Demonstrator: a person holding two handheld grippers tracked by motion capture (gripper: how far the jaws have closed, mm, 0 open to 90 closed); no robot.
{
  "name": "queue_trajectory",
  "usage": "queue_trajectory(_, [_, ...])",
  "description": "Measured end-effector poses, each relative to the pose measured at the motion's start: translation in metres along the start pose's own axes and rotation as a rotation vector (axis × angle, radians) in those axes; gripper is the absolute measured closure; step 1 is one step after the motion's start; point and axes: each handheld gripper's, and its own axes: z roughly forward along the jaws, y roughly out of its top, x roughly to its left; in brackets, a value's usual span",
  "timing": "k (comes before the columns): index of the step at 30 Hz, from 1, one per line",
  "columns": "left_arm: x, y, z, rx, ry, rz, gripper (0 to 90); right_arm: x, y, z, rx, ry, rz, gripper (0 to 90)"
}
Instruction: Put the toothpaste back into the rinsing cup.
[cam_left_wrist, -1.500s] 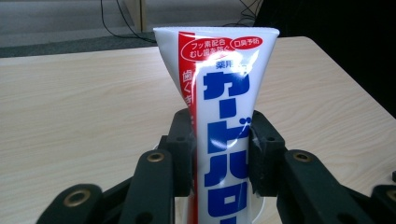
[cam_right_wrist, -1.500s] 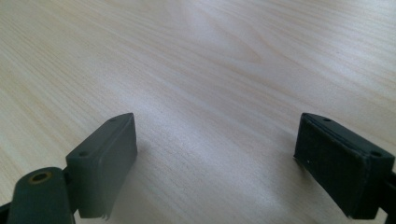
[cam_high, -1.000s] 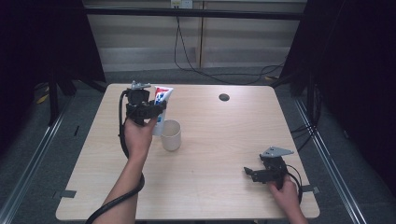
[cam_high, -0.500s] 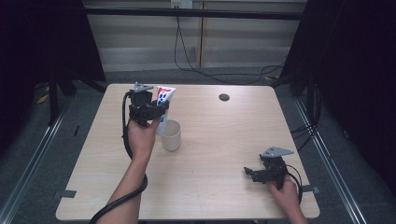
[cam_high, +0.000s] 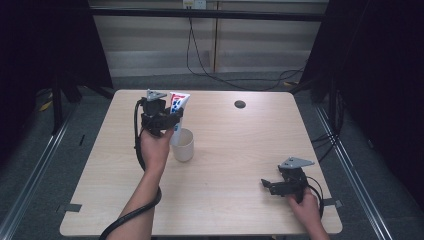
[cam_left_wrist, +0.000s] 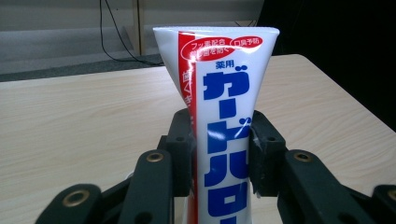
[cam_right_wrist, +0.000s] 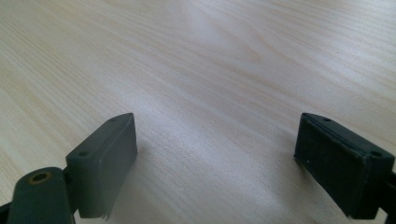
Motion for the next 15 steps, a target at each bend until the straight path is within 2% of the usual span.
queue_trajectory(7, [-0.002, -0.001, 0.003, -0.013, 0.005, 0.000, 66.7, 0.000, 0.000, 0.000, 0.002, 0.000, 0.002, 12.4])
queue_trajectory(15, [-0.007, -0.002, 0.011, -0.024, 0.008, 0.027, 66.4, 0.000, 0.000, 0.000, -0.001, 0.000, -0.001, 12.4])
